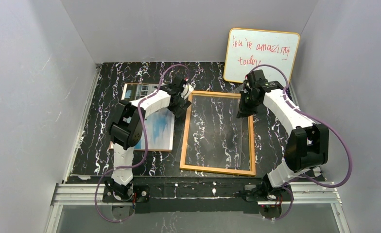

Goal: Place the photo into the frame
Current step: Place the photo frame item in the photo frame.

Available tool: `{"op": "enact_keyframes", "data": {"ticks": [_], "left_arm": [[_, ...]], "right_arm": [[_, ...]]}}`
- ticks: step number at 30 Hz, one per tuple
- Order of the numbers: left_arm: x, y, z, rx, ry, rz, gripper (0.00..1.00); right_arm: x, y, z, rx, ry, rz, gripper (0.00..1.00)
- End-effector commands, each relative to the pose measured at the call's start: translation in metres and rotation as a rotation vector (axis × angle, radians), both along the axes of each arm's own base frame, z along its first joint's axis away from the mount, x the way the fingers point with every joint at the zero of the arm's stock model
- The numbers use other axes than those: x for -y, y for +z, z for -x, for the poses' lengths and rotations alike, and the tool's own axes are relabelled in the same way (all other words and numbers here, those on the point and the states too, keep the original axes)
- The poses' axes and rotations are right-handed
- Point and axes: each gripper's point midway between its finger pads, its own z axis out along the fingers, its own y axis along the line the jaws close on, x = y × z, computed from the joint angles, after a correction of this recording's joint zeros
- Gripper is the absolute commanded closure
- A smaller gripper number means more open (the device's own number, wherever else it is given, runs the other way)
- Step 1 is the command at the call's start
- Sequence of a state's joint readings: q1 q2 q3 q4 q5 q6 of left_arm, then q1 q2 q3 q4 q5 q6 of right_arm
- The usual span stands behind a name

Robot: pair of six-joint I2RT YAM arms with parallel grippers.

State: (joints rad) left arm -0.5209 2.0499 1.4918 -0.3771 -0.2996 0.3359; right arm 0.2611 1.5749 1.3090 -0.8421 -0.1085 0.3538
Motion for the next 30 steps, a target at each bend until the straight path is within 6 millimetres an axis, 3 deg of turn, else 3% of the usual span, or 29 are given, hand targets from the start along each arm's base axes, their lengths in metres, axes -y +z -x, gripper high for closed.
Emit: {"op": "enact_keyframes", "data": {"ticks": [1,8,14,23,30], "left_arm": [[0.024,0.026,0.024,-0.098,-0.012,0.151,0.02],[0.063,0.016,0.046,-0.26,-0.037,0.335,0.02],[0.063,0.008,0.043,-0.265,-0.034,0.322,0.02],[0.075,-0.002,0.046,-0.305,-0.032,0.352,0.04],[0.073,-0.018,0.052,-0.339,-0.035,0.327,0.22]], "right_arm": [[0.003,-0.006,0.004,-0.015,-0.015,0.015,0.99],[0.018,0.004,0.002,0.028,-0.028,0.088,0.99],[0.031,0.011,-0.007,0.05,-0.032,0.168,0.99],[0.02,0.012,-0.009,0.036,-0.005,0.12,0.99],[0.01,0.005,-0.002,0.016,0.0,0.061,0.99]]}}
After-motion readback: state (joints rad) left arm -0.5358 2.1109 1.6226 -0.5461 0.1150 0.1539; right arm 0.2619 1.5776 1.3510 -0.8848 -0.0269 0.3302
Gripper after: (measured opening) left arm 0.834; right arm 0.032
